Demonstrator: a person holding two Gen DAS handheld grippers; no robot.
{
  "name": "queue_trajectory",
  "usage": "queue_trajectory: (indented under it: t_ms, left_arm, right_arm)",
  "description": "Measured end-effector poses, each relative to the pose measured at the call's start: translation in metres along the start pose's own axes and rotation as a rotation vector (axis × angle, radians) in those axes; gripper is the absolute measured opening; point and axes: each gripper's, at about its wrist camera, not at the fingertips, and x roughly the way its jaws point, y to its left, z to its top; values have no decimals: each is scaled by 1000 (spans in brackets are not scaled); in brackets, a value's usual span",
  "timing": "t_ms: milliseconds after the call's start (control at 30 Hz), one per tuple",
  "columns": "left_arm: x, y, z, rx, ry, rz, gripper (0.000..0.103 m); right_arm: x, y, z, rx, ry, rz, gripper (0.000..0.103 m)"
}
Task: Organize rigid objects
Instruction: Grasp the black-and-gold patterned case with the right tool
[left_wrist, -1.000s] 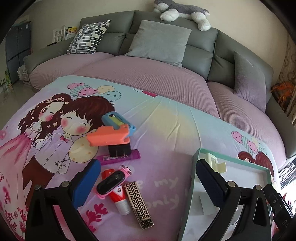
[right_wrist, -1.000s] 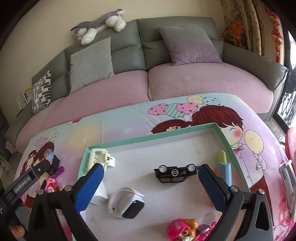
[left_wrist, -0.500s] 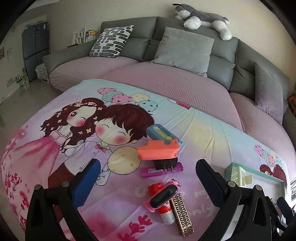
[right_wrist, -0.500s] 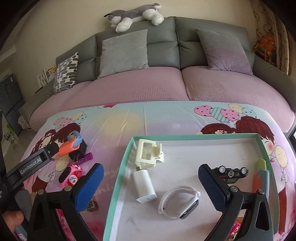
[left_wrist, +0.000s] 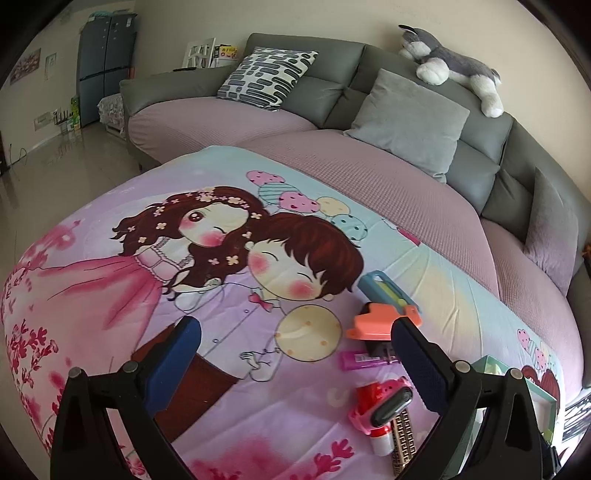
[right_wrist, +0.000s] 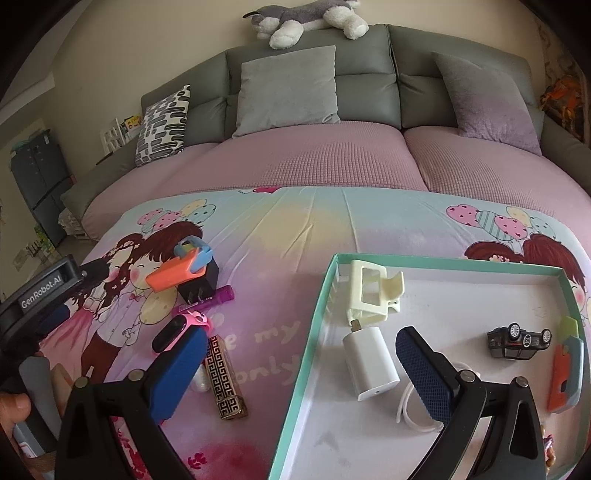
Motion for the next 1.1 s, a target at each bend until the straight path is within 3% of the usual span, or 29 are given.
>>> queue_trajectory:
  t_ms: [233,500,767,900,967,1100]
  left_arm:
    - [11,8,0,74,74,5,102]
    - [24,6,-8,137,171,-47,102]
    - [33,11,-10,108,221,-85,102]
    - [35,11,-10,96,241,-121,102]
    - [36,10,-11,86,253,-144,102]
    - [38,8,-12,86,263,-145,102]
  right_arm:
    - [8,17,-3,1,19,52,103]
    - [24,40,-13,-47,78,86,103]
    - [41,57,-24,-104,155,86,75]
    - [50,57,-30,-104,199,79,70]
    - [52,56,-31,-109,211,68,58]
    - [52,54,-32,-106,223,73,54]
